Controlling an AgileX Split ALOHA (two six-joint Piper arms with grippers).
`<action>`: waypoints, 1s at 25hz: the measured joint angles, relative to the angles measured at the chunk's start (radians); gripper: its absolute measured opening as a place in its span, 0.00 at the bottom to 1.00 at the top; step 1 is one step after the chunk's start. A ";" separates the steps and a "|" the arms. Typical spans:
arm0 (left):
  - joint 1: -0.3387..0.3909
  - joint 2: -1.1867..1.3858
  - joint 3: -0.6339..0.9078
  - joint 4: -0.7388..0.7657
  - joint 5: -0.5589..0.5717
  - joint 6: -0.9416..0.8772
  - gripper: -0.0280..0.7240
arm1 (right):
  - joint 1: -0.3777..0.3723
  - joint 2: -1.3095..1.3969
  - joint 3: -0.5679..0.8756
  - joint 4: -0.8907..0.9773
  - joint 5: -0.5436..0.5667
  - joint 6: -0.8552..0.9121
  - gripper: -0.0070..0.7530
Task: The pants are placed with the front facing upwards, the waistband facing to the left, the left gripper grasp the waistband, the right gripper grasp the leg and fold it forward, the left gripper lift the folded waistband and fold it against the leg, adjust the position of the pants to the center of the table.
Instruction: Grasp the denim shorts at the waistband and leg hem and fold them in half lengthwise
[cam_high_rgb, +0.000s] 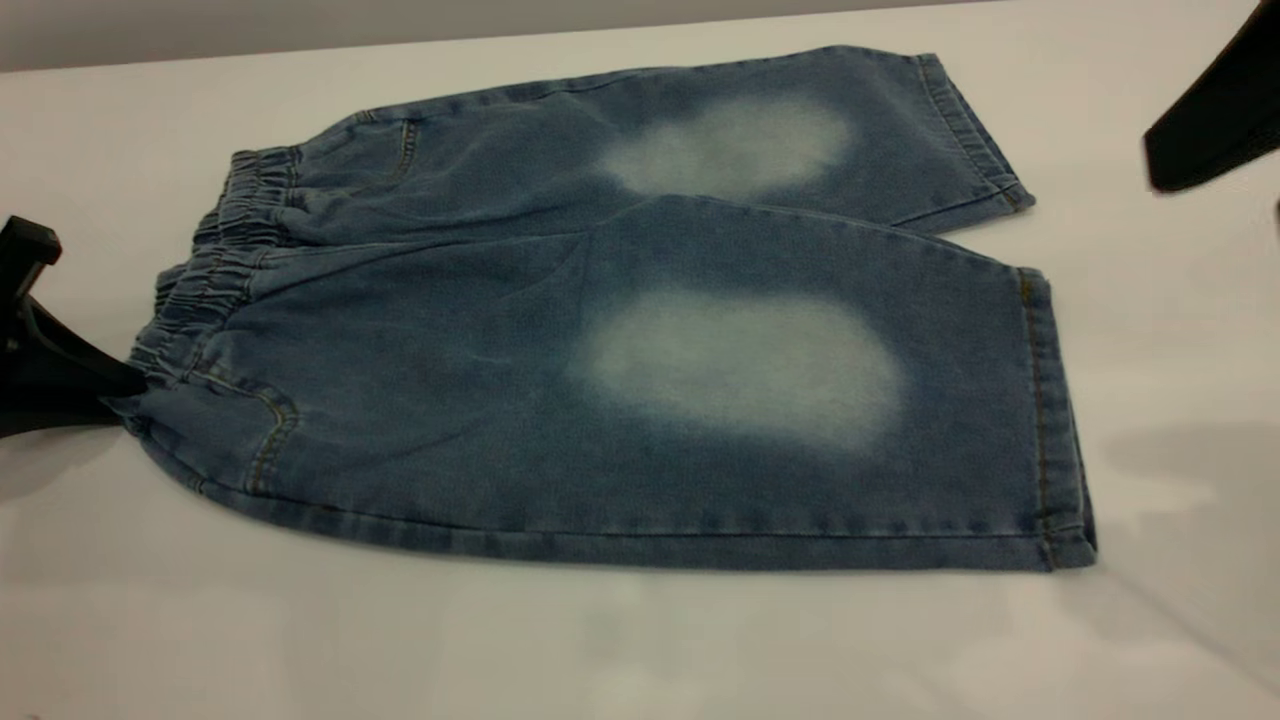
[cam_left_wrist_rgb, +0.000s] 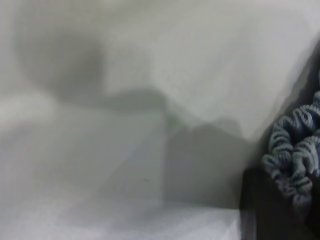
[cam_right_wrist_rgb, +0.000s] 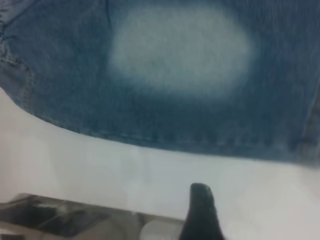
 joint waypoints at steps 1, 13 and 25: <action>0.000 -0.001 0.000 -0.004 0.006 0.000 0.21 | 0.000 0.027 0.008 0.006 -0.004 0.003 0.61; -0.080 -0.093 0.002 -0.022 0.155 -0.001 0.21 | 0.000 0.385 0.054 0.118 -0.165 -0.127 0.61; -0.095 -0.195 0.002 -0.020 0.189 -0.011 0.21 | -0.020 0.626 0.054 0.513 -0.076 -0.590 0.61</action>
